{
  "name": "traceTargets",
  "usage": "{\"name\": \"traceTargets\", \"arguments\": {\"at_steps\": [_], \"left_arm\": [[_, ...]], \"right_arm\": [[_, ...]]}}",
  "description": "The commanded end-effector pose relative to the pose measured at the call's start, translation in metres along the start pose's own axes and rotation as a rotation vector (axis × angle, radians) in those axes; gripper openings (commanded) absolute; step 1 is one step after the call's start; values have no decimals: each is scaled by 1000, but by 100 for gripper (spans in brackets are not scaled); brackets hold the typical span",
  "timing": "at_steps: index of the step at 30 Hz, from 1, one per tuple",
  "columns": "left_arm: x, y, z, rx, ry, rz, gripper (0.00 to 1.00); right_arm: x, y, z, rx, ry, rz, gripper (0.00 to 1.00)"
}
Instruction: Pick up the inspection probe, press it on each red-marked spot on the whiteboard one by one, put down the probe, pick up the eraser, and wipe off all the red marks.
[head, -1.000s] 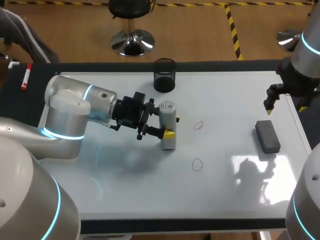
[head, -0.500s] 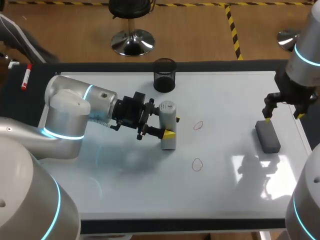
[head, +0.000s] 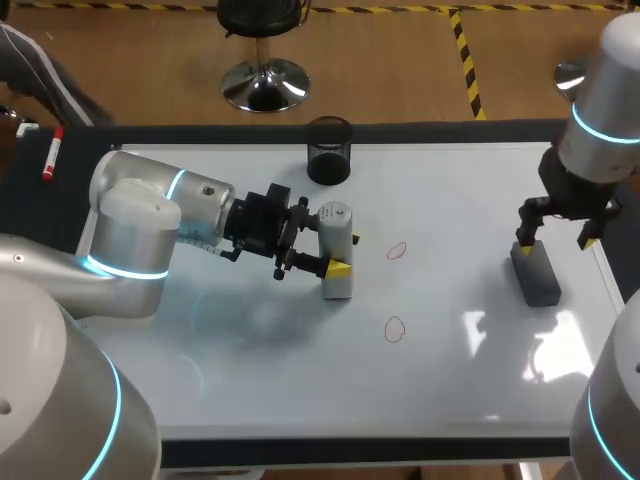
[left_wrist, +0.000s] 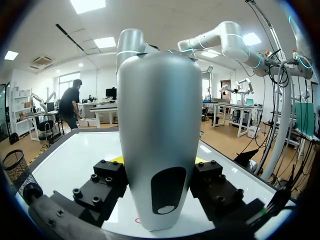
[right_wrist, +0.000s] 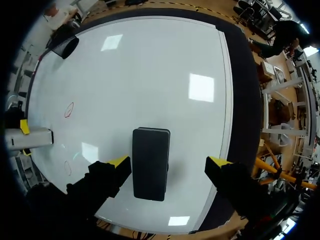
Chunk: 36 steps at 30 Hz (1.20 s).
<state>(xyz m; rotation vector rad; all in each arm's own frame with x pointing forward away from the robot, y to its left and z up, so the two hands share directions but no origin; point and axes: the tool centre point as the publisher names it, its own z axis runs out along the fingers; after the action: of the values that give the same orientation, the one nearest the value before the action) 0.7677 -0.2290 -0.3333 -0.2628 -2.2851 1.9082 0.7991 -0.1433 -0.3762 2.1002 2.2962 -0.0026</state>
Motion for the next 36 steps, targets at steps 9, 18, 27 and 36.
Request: {"name": "traceTargets", "arguments": {"at_steps": [9, 18, 27, 36], "left_arm": [[1, 9, 2, 4, -1, 1, 0], [1, 9, 2, 4, -1, 1, 0], [1, 9, 2, 4, -1, 1, 0], [1, 9, 2, 4, -1, 1, 0]], "right_arm": [[10, -4, 12, 3, 20, -14, 100], [19, -14, 15, 8, 28, -27, 100], [24, -23, 16, 7, 11, -26, 100], [27, -26, 23, 9, 9, -22, 100]]}}
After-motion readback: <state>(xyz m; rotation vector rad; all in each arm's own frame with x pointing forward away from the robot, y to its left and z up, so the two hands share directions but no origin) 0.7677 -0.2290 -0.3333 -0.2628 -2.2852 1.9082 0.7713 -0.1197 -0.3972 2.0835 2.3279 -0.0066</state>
